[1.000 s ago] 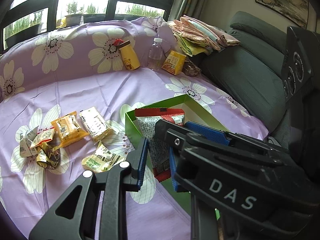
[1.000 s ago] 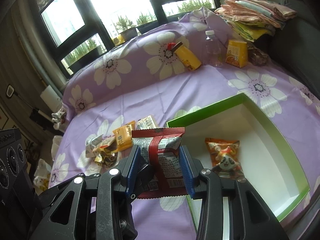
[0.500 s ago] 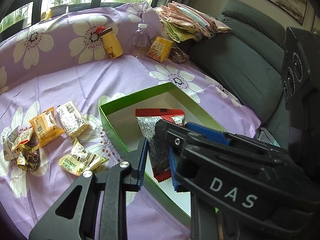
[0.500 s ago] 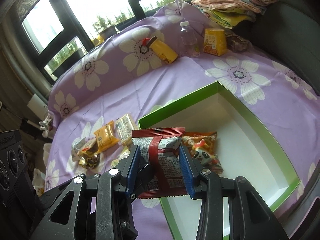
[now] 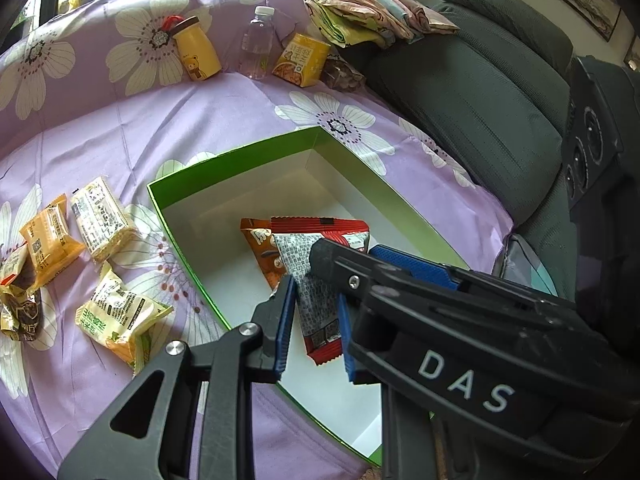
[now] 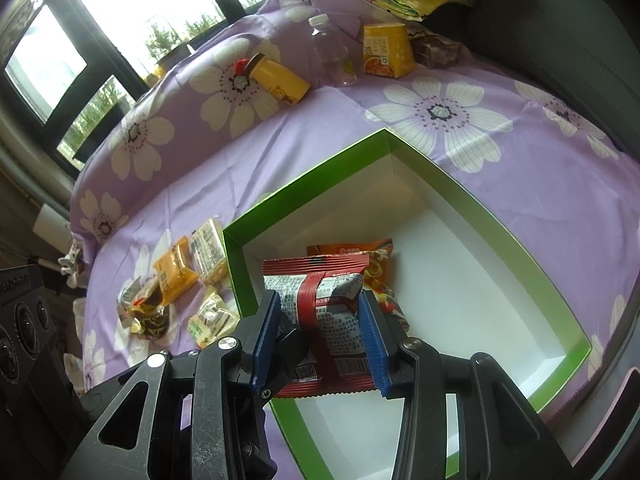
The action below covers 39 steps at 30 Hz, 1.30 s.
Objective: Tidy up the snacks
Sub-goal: 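Lift the red-and-white packet with the right tool and carry it into the box, then lower the packet beside the panda bag, open the right tool, withdraw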
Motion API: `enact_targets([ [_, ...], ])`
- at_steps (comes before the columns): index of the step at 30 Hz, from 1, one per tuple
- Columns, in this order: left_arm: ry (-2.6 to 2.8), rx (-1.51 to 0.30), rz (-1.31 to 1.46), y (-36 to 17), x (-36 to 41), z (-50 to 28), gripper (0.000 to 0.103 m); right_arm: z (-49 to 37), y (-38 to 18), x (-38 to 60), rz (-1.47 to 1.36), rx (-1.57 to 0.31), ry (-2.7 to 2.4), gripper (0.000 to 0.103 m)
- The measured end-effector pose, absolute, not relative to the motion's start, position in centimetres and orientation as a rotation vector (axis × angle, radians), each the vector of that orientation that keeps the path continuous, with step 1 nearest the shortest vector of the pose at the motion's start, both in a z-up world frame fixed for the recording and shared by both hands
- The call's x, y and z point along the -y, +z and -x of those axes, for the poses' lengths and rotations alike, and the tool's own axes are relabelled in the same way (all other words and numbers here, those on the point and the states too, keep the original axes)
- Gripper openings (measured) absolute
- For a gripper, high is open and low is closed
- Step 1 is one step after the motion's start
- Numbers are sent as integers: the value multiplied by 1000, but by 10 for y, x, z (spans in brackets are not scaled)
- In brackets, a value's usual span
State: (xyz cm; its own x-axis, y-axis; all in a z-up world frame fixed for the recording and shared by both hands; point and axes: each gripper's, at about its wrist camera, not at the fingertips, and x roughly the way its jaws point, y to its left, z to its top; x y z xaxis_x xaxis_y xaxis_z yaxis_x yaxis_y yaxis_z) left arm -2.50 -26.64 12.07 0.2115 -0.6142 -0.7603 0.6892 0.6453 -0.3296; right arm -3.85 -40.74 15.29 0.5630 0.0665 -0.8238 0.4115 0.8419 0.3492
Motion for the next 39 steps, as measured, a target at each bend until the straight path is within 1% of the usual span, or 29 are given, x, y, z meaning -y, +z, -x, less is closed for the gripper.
enact_targets([
  [24,-909,-1204,-122,90,296,19,19,39,120,435,-653,-1079,-271,43],
  [39,-898,-1258,-149,81,304,17,19,38,109,445,-699,-1109,-279,43],
])
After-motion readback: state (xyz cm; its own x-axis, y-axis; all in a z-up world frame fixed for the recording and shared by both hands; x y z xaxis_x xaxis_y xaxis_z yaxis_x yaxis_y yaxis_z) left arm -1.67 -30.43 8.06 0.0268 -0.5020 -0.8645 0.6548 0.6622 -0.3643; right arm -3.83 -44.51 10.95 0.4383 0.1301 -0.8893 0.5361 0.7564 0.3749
